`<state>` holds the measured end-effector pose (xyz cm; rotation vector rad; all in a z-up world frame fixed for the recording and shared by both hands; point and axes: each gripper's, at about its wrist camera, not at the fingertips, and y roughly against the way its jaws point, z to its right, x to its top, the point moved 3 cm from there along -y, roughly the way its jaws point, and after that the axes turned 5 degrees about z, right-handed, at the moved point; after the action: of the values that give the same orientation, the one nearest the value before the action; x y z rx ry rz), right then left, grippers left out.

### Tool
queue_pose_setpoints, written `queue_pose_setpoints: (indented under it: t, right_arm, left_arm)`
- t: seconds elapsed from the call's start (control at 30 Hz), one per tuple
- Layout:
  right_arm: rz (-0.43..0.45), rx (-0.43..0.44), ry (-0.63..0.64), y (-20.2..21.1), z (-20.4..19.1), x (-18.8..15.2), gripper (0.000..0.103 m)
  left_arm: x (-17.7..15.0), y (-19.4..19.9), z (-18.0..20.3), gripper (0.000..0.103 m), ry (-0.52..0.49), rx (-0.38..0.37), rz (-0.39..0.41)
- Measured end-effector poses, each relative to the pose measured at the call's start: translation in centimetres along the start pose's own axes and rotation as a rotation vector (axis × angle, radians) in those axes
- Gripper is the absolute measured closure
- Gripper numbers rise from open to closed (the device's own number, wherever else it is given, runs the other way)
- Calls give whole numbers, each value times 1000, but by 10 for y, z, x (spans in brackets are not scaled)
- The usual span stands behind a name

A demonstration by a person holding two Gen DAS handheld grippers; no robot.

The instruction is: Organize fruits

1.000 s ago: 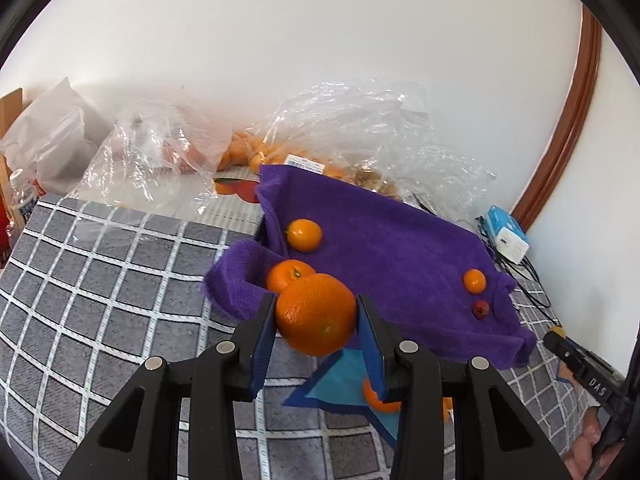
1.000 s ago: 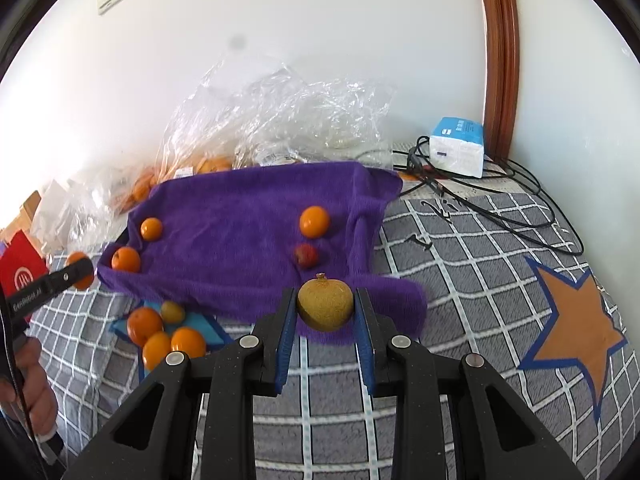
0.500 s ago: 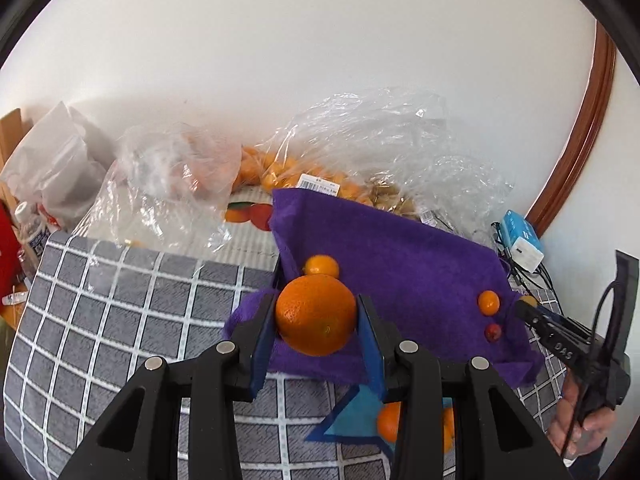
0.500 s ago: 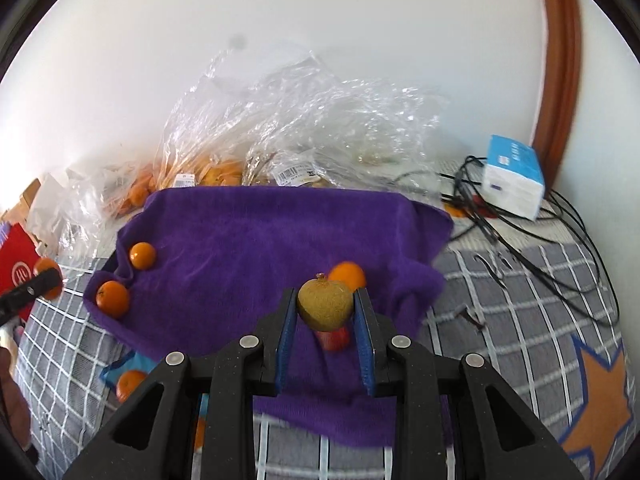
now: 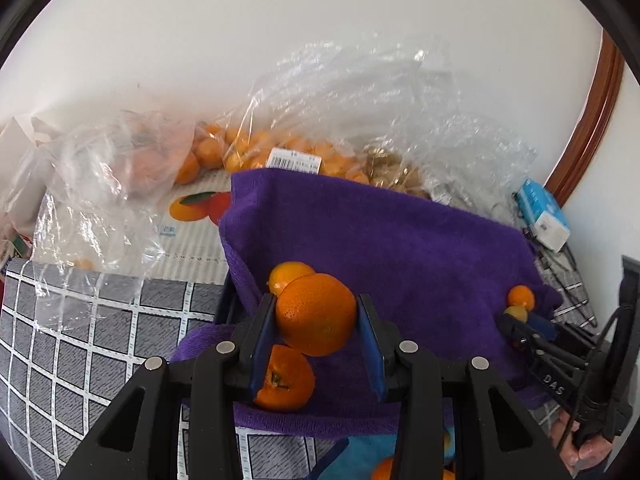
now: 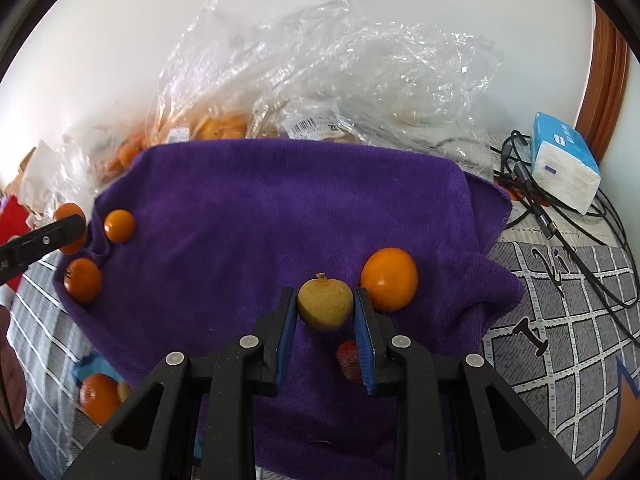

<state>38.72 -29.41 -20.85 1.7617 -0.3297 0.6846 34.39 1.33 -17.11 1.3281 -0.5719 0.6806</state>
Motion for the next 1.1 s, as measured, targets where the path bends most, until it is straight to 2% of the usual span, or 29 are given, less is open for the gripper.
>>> queue_pose_setpoints:
  t: [0.23, 0.47, 0.57, 0.67, 0.7, 0.83, 1.1]
  right_arm:
    - [-6, -39, 35, -5, 0, -6, 75]
    - [19, -42, 15, 9, 3, -2, 63]
    - [38, -61, 29, 17, 1, 2, 60]
    - [47, -84, 32, 29, 1, 4, 59]
    - [51, -90, 33, 33, 0, 4, 58]
    - [59, -116, 37, 48, -1, -1, 54]
    - [56, -143, -24, 73, -3, -14, 52]
  left_arm:
    - [-9, -21, 3, 66, -32, 3, -57]
    - [-10, -28, 13, 65, -110, 63, -58]
    - [-11, -33, 18, 65, -156, 110, -61]
    - [-12, -34, 20, 65, -178, 121, -54]
    - [-12, -34, 20, 64, -183, 119, -52]
    - [-10, -24, 18, 47, -167, 97, -42]
    - [-7, 31, 3, 37, -125, 34, 30]
